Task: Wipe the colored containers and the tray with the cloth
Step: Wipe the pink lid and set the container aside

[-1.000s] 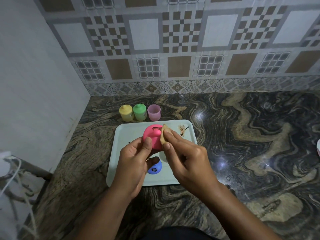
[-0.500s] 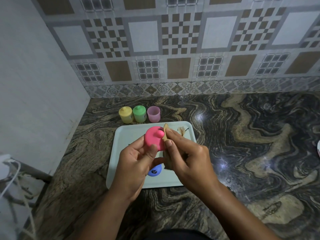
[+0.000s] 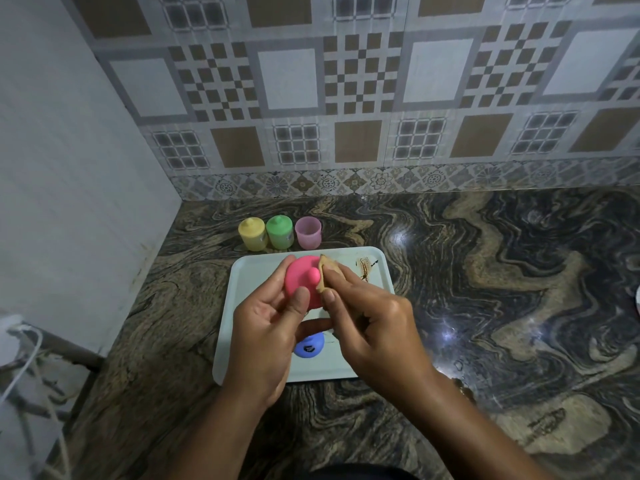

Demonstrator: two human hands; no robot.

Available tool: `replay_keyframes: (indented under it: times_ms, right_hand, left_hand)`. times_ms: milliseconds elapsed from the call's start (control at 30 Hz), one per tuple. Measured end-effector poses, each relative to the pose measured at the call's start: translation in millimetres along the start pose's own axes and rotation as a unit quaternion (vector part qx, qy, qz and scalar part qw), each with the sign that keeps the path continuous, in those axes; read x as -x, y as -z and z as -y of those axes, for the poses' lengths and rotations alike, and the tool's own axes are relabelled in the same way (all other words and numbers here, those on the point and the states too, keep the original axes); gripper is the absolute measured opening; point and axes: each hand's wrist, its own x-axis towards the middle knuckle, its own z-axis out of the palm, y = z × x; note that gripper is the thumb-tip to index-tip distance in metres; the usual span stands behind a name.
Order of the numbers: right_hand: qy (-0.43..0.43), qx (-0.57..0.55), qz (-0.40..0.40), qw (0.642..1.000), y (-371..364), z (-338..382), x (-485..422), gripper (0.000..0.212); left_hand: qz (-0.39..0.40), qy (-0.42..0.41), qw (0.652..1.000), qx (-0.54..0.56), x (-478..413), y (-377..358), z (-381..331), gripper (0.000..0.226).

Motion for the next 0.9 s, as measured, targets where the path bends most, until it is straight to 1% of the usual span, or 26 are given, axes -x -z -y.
replay_keyframes:
  times_ms: [67, 133, 200, 267, 367, 467, 500, 567, 633, 667, 733, 833, 900]
  right_hand:
    - [-0.003, 0.002, -0.009, 1.0, 1.8, 0.1, -1.5, 0.031]
    - [-0.044, -0.003, -0.013, 0.999, 4.2, 0.5, -5.5, 0.028]
    - [-0.093, -0.016, -0.007, 0.995, 2.9, -2.6, -7.5, 0.027]
    - [-0.12, -0.032, -0.001, 0.992, -0.5, -5.8, -7.2, 0.028]
    - [-0.107, -0.046, 0.009, 0.993, 1.5, -3.5, -5.2, 0.032]
    - [-0.027, 0.012, -0.005, 1.0, 6.3, -0.7, -3.6, 0.032]
    - [-0.029, 0.013, -0.01, 0.999, 7.2, 0.0, -4.3, 0.03]
    - [-0.086, -0.034, -0.005, 0.996, 8.4, -1.2, -8.2, 0.028]
    - [-0.149, -0.092, 0.01, 0.984, 8.6, -3.7, -12.8, 0.028]
    - [-0.165, -0.11, 0.017, 0.98, 7.8, -3.4, -13.9, 0.028]
    - [-0.181, -0.122, 0.024, 0.975, 6.4, -0.9, -14.9, 0.028]
    - [-0.191, -0.125, 0.027, 0.973, 7.3, -1.6, -12.2, 0.029]
    - [-0.172, -0.095, 0.034, 0.98, 7.5, -2.6, -7.8, 0.031]
  left_hand:
    - [0.006, 0.004, 1.0, -0.004, 0.1, 2.8, -1.9, 0.053]
    - [0.006, 0.01, 1.0, -0.009, -0.7, 3.1, -1.5, 0.055]
    - [-0.019, 0.011, 1.0, -0.009, -1.5, 1.6, 2.2, 0.053]
    - [-0.04, 0.007, 0.999, 0.004, -1.4, -0.9, 5.8, 0.052]
    - [-0.006, -0.001, 1.0, -0.008, 1.0, -3.9, 8.4, 0.056]
    - [0.011, -0.001, 1.0, -0.019, 3.1, 1.5, 6.4, 0.059]
    - [0.013, 0.0, 1.0, -0.023, 3.0, 4.1, 5.2, 0.059]
    - [0.015, 0.006, 0.999, -0.032, 2.1, 6.4, 3.4, 0.055]
    - [-0.012, 0.015, 1.0, -0.021, 0.3, 3.6, 3.5, 0.05]
    - [-0.032, 0.017, 0.999, -0.005, -0.6, 1.5, 4.4, 0.048]
    - [-0.053, 0.016, 0.998, 0.022, -0.9, -2.5, 5.1, 0.047]
    - [-0.017, 0.01, 1.0, 0.009, 2.8, -7.8, 4.4, 0.058]
    - [-0.008, 0.007, 1.0, 0.0, 4.7, -9.1, 3.7, 0.065]
